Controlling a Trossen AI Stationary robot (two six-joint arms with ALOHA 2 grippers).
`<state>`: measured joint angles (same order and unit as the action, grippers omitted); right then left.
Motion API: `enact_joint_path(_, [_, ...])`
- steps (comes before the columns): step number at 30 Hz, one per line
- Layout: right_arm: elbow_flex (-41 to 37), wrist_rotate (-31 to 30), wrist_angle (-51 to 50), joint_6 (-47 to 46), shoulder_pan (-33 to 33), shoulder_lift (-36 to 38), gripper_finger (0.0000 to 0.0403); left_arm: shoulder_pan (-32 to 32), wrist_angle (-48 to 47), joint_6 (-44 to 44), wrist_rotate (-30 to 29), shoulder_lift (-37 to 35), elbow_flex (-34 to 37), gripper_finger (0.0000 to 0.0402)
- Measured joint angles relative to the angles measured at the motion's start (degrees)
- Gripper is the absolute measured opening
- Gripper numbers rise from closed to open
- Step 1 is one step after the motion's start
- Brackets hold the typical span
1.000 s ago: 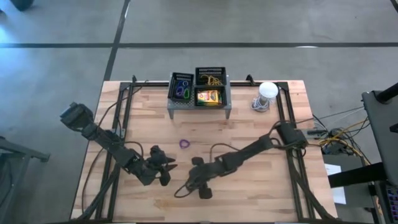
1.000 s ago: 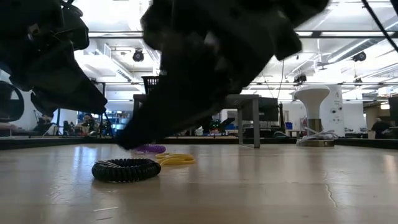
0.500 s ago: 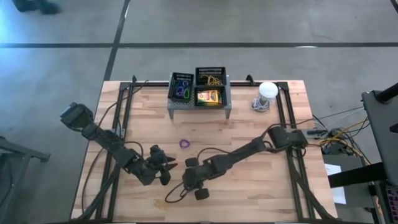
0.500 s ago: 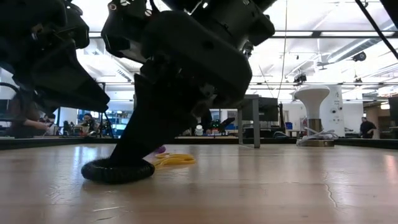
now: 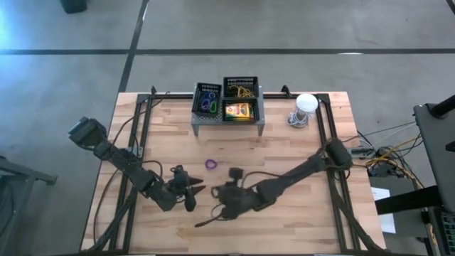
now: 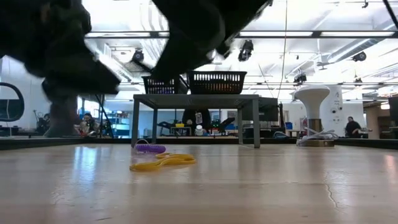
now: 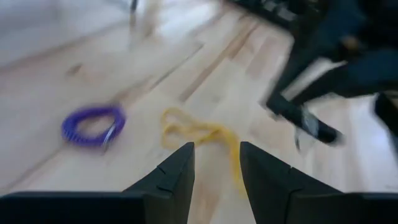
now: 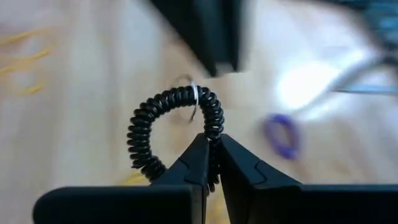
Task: Pick & Place Office Desk Supplies
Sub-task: Put the black spring keychain into the middle black bin on the shelf
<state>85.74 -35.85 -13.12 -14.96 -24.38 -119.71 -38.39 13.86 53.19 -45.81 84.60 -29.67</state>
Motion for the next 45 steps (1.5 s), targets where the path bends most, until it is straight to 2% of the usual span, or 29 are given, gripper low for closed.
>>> enact_joint_path(5, [-7.0, -20.9, 0.6, -8.2, -3.2, 6.1, 0.0022, 0.0, 13.1, -14.2, -1.9, 0.0, 0.0, 0.0133])
enact_joint_path(7, [-10.2, -26.1, 1.4, -9.4, -4.4, 8.7, 0.0022, 0.3, 19.2, -20.6, -2.1, 0.0, -0.1, 0.0133])
enact_joint_path(9, [-13.4, -28.7, 2.7, -10.8, -5.5, 11.7, 0.0022, 1.1, 24.9, -26.2, -2.1, 0.0, -0.1, 0.0133])
enact_joint_path(12, [-17.8, -29.6, 5.3, -11.9, -6.3, 15.1, 0.0022, 3.0, 29.2, -31.1, -1.4, 0.0, -0.9, 0.0133])
enact_joint_path(14, [-20.6, -30.5, 7.6, -12.1, -6.5, 16.7, 0.0022, 4.9, 29.8, -33.4, 1.1, 0.0, -2.2, 0.0134])
enact_joint_path(21, [-29.0, -31.8, 18.4, -11.0, -7.4, 20.5, 0.0022, 13.6, 29.8, -35.4, 18.7, 0.0, -6.4, 0.0147])
enact_joint_path(25, [-31.1, -31.9, 22.0, -10.2, -7.9, 21.0, 0.0022, 17.0, 29.7, -35.3, 24.9, 0.0, -8.0, 0.0174])
enact_joint_path(29, [-31.7, -31.8, 22.8, -10.1, -8.1, 21.1, 0.0022, 18.3, 29.9, -34.8, 25.9, 0.7, -8.9, 0.021])
enact_joint_path(34, [-31.2, -31.9, 22.9, -8.7, -8.1, 21.1, 0.0022, 19.1, 30.1, -31.7, 24.8, 6.6, -12.5, 0.0242])
enact_joint_path(38, [-30.1, -31.9, 23.1, -5.3, -8.4, 21.1, 0.0022, 19.3, 30.0, -31.8, 22.3, 12.3, -16.8, 0.0248])
enact_joint_path(45, [-29.4, -31.8, 22.9, -3.9, -9.0, 21.1, 0.0022, 19.9, 23.8, -32.2, 19.1, 14.8, -22.6, 0.0237])
